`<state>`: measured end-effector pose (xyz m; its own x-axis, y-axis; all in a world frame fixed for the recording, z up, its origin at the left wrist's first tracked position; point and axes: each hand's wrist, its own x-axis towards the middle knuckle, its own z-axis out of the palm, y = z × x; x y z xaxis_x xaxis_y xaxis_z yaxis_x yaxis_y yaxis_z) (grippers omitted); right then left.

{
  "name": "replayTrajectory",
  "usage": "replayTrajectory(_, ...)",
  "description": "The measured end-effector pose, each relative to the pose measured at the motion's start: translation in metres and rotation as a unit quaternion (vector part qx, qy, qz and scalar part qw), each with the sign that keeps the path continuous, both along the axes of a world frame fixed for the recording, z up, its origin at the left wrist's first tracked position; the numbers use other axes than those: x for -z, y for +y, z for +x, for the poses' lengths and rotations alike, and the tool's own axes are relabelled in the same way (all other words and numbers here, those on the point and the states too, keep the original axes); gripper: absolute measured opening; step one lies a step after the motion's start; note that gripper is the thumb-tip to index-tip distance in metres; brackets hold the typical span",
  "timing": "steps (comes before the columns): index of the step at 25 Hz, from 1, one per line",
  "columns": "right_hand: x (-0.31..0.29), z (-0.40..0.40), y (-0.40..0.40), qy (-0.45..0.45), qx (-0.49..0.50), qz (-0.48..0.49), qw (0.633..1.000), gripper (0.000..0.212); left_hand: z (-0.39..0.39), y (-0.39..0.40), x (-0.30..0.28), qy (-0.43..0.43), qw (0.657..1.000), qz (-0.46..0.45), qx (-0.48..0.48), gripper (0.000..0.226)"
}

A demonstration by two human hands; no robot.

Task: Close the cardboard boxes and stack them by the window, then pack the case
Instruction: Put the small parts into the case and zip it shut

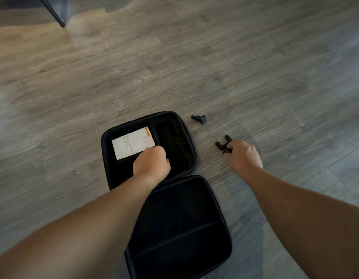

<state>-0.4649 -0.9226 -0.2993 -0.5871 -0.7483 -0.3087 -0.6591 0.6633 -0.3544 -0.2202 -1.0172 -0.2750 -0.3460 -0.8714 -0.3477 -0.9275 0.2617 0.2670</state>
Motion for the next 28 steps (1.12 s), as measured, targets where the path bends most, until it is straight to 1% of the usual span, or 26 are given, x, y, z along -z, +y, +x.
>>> replayTrajectory(1,0.003,0.002,0.001,0.005,-0.005,0.018,1.000,0.007,0.001,0.000,0.001,0.003,1.000,0.004,0.002,0.024)
replayTrajectory(2,0.006,0.005,0.001,0.014,-0.009,0.032,0.999,0.007,0.002,-0.001,0.003,0.004,1.000,0.005,0.003,0.023)
replayTrajectory(4,0.008,0.007,0.000,0.022,-0.010,0.047,0.999,0.016,0.006,-0.001,0.005,0.000,1.000,0.006,0.005,0.022)
replayTrajectory(7,0.008,0.010,0.000,0.031,-0.015,0.053,0.998,0.023,0.008,0.003,0.005,0.010,1.000,0.006,0.014,0.023)
replayTrajectory(11,0.011,0.018,0.005,0.015,-0.032,0.036,0.999,0.010,-0.020,0.011,0.004,0.102,0.992,0.000,0.069,0.021)
replayTrajectory(12,0.011,0.020,0.006,0.015,-0.033,0.032,0.999,0.012,-0.032,0.013,0.005,0.123,0.989,-0.004,0.088,0.020)
replayTrajectory(14,0.010,0.022,0.010,0.016,-0.032,0.028,0.999,0.015,-0.055,0.018,0.008,0.134,0.984,-0.009,0.117,0.021)
replayTrajectory(16,0.009,0.025,0.015,0.012,-0.043,0.010,0.999,0.014,-0.070,0.022,0.013,0.122,0.985,-0.013,0.124,0.019)
replayTrajectory(18,0.006,0.031,0.017,0.014,-0.078,-0.031,0.996,0.012,-0.072,0.022,0.018,0.114,0.984,-0.016,0.133,0.017)
replayTrajectory(21,-0.001,0.044,0.008,-0.004,-0.145,-0.098,0.985,0.009,-0.065,0.019,0.017,0.130,0.977,-0.006,0.170,0.026)
replayTrajectory(24,-0.011,0.061,-0.012,-0.050,-0.185,-0.137,0.972,0.011,-0.048,0.009,0.007,0.170,0.974,0.000,0.149,0.021)
replayTrajectory(26,-0.014,0.076,-0.026,-0.075,-0.203,-0.157,0.964,0.017,-0.028,-0.003,0.002,0.185,0.976,0.006,0.116,0.021)
replayTrajectory(28,-0.015,0.094,-0.039,-0.099,-0.233,-0.159,0.954,0.020,-0.003,-0.014,0.000,0.187,0.979,0.032,0.069,0.022)
